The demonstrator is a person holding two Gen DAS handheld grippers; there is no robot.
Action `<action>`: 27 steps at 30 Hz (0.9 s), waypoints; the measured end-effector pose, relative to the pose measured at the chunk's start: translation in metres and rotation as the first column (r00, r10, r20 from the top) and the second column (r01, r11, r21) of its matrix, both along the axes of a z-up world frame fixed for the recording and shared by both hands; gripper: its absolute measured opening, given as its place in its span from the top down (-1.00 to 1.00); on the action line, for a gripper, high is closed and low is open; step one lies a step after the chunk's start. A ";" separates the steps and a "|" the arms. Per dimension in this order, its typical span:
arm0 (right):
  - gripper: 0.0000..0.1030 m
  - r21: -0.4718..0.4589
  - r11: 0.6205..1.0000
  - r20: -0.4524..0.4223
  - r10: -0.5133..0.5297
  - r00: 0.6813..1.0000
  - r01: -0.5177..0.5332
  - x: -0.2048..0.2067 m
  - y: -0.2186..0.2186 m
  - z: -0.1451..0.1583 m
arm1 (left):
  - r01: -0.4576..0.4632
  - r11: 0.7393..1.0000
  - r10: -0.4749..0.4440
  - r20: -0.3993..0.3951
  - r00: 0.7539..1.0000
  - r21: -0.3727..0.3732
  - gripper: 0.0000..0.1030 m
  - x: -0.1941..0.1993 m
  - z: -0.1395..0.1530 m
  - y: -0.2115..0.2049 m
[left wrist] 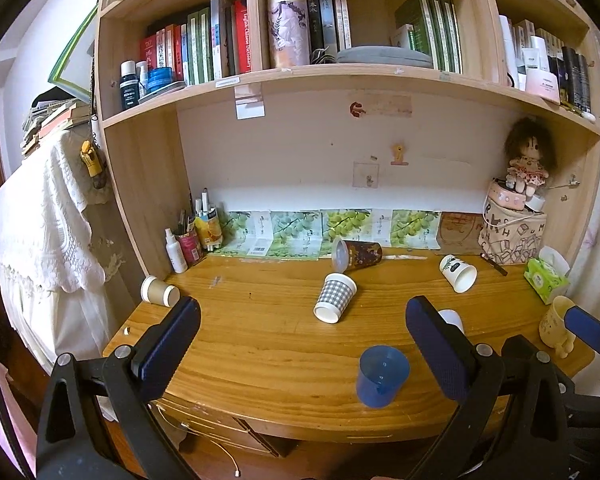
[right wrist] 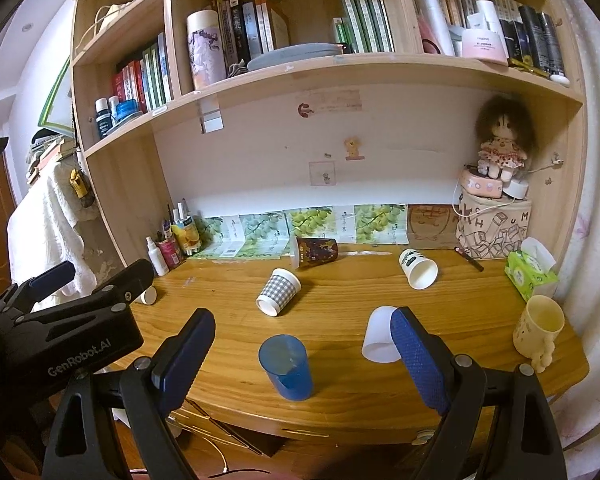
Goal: Flip cup upright
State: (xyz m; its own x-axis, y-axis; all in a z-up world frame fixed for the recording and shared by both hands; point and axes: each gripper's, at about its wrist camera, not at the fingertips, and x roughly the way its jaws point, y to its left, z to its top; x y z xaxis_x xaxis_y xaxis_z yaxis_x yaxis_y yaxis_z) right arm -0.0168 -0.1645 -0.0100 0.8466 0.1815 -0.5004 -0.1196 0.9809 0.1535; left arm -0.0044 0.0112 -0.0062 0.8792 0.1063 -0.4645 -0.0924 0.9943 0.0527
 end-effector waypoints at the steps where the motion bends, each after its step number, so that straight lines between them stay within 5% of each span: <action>1: -0.75 0.000 1.000 -0.002 -0.001 1.000 0.001 0.001 -0.001 0.000 | 0.000 1.000 0.000 -0.001 1.000 0.001 -0.99 0.001 0.000 -0.001; 27: -0.75 0.001 1.000 -0.053 -0.015 0.998 0.015 0.021 -0.015 -0.007 | -0.004 1.000 0.005 -0.039 0.999 0.020 -0.99 0.020 -0.006 -0.014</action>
State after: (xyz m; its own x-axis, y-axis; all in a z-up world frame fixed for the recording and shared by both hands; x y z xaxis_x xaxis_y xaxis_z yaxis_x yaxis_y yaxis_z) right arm 0.0045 -0.1794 -0.0173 0.8217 0.1698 -0.5441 -0.0963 0.9822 0.1610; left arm 0.0158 -0.0025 -0.0122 0.8597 0.1202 -0.4965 -0.0947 0.9926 0.0763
